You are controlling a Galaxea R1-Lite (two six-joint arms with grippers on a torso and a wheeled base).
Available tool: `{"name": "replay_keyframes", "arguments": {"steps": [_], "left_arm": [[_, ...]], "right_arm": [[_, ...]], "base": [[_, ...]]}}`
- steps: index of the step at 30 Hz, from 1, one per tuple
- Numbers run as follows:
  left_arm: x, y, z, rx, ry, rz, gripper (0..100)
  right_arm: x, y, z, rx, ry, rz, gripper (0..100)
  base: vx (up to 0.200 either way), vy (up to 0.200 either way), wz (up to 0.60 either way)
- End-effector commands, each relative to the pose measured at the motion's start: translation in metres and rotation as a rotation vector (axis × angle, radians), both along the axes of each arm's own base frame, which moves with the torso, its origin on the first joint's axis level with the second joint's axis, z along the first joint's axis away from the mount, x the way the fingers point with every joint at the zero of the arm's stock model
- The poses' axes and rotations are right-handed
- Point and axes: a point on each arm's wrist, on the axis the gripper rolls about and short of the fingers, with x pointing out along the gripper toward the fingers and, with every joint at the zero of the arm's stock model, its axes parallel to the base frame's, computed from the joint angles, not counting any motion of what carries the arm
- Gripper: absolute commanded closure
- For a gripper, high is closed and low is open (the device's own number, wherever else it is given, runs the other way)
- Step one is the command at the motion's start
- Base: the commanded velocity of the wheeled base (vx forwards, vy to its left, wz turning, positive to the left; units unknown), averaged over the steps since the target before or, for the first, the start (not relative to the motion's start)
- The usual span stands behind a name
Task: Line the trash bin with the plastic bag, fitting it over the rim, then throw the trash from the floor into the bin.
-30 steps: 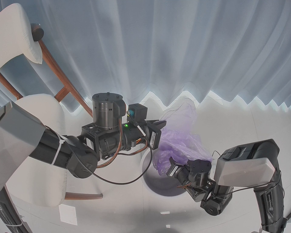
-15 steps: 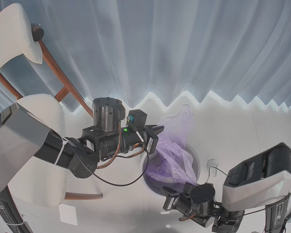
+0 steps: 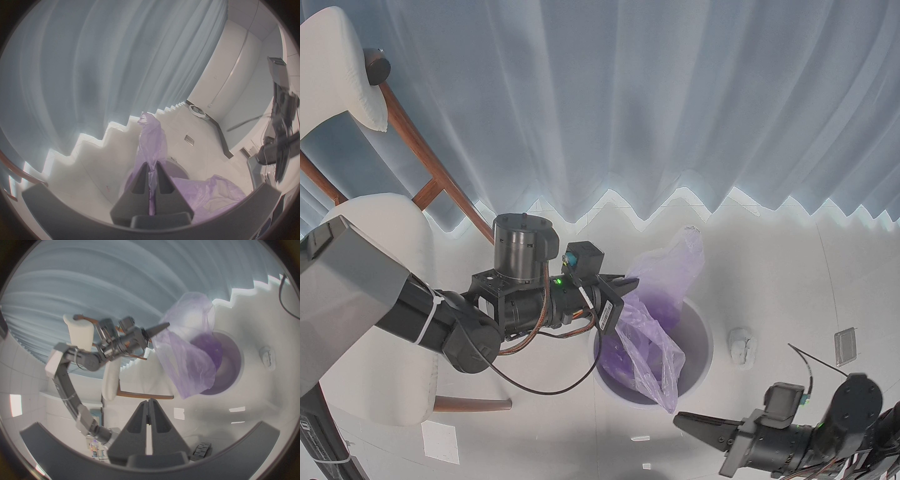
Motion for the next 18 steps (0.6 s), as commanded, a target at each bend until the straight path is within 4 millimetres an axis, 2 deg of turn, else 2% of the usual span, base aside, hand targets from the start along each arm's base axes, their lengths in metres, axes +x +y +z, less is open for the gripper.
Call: {"name": "replay_keyframes", "arguments": {"steps": [1,5,8,13,14,15,18], "left_arm": [[-0.025,-0.006,-0.021,0.058,0.051,-0.08,100],[-0.041,-0.005,-0.028,0.102,0.043,-0.172,100],[-0.045,-0.003,-0.034,0.147,0.012,-0.196,100],[-0.048,-0.001,-0.038,0.195,-0.027,-0.215,100],[-0.049,-0.001,-0.039,0.203,-0.035,-0.221,100],[-0.049,-0.001,-0.039,0.203,-0.035,-0.221,100],[-0.056,-0.006,-0.042,0.219,-0.042,-0.251,100]], "right_arm": [[-0.007,-0.037,0.053,0.232,-0.066,-0.099,100],[0.026,-0.044,0.067,0.19,-0.006,-0.258,100],[0.044,-0.048,0.079,0.141,0.08,-0.302,100],[0.067,-0.051,0.08,0.056,0.215,-0.333,100],[0.072,-0.049,0.079,0.047,0.226,-0.339,0],[0.072,-0.049,0.079,0.047,0.226,-0.339,0],[0.09,-0.048,0.08,0.042,0.234,-0.377,0]], "base": [[0.0,0.0,0.0],[0.0,0.0,0.0],[0.0,0.0,0.0],[0.0,0.0,0.0],[0.0,0.0,0.0],[0.0,0.0,0.0],[0.0,0.0,0.0]]}}
